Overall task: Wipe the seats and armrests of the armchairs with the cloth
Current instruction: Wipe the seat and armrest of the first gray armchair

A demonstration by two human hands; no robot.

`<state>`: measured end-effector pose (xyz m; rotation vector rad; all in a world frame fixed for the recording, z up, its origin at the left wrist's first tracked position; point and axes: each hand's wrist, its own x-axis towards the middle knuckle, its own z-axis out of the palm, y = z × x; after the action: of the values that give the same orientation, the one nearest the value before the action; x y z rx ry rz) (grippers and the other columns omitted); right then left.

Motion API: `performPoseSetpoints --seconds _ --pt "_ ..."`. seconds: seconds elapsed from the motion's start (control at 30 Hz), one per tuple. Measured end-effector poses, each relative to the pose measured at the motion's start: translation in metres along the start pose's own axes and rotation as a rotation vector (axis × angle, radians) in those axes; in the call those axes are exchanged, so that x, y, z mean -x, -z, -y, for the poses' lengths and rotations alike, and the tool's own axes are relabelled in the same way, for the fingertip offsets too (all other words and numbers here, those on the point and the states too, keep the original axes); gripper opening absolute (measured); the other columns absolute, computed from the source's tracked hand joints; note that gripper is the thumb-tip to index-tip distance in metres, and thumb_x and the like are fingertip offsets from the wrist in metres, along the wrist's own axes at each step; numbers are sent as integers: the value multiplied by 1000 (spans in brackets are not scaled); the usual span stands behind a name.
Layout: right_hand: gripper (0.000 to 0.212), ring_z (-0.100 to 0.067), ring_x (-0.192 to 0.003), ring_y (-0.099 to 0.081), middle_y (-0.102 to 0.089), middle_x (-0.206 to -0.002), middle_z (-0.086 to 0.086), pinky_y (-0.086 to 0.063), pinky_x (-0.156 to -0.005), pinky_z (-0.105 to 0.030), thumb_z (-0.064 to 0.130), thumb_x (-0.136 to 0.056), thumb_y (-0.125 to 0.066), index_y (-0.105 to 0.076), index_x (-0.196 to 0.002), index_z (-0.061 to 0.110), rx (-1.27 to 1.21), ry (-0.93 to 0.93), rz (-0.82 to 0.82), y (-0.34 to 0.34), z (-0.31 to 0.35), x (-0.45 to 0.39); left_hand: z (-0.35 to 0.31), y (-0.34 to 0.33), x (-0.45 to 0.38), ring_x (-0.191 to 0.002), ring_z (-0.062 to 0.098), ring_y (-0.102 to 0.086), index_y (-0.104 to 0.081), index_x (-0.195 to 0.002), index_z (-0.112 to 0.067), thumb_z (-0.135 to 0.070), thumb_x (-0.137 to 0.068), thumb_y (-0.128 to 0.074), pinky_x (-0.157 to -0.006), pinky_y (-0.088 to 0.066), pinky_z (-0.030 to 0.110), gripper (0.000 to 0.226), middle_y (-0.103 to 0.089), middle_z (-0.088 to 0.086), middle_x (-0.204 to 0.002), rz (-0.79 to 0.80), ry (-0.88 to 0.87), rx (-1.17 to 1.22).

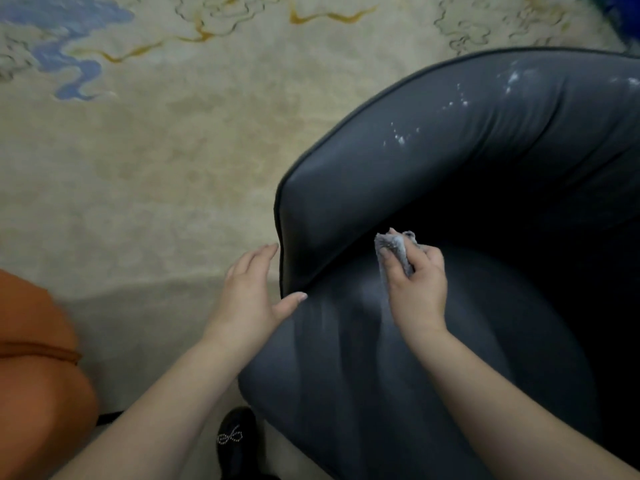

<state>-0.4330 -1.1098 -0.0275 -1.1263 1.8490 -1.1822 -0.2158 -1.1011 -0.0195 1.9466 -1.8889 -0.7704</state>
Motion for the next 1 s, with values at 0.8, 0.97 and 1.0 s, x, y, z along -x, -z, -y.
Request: performPoseSetpoints --seconds 0.8,0.97,1.0 --pt "34 12 -82 -51 -44 -107 -1 -30 -75 7 19 -91 -62 -63 -124 24 -24 -72 -475 -36 94 -56 -21 93 -126 -132 -1 -33 -22 -148 -44 -54 -71 -74 -105 -26 18 94 -31 -19 -147 225 -347 85" --pt "34 17 -82 -50 -45 -107 -1 -33 -76 6 18 -91 -62 -63 -124 21 -58 -65 -532 -27 97 -77 -47 93 -156 -129 -4 -38 -22 -145 -51 -70 -60 -67 -106 -33 23 98 -30 -30 -142 317 -379 107" --pt "33 18 -83 -50 -45 -108 -1 -33 -77 6 17 -91 -62 -63 -124 20 -69 -61 -545 -25 98 -82 -53 92 -162 -128 -6 -39 -21 -143 -54 -77 -55 -61 -105 -34 22 100 -29 -33 -140 333 -383 119"
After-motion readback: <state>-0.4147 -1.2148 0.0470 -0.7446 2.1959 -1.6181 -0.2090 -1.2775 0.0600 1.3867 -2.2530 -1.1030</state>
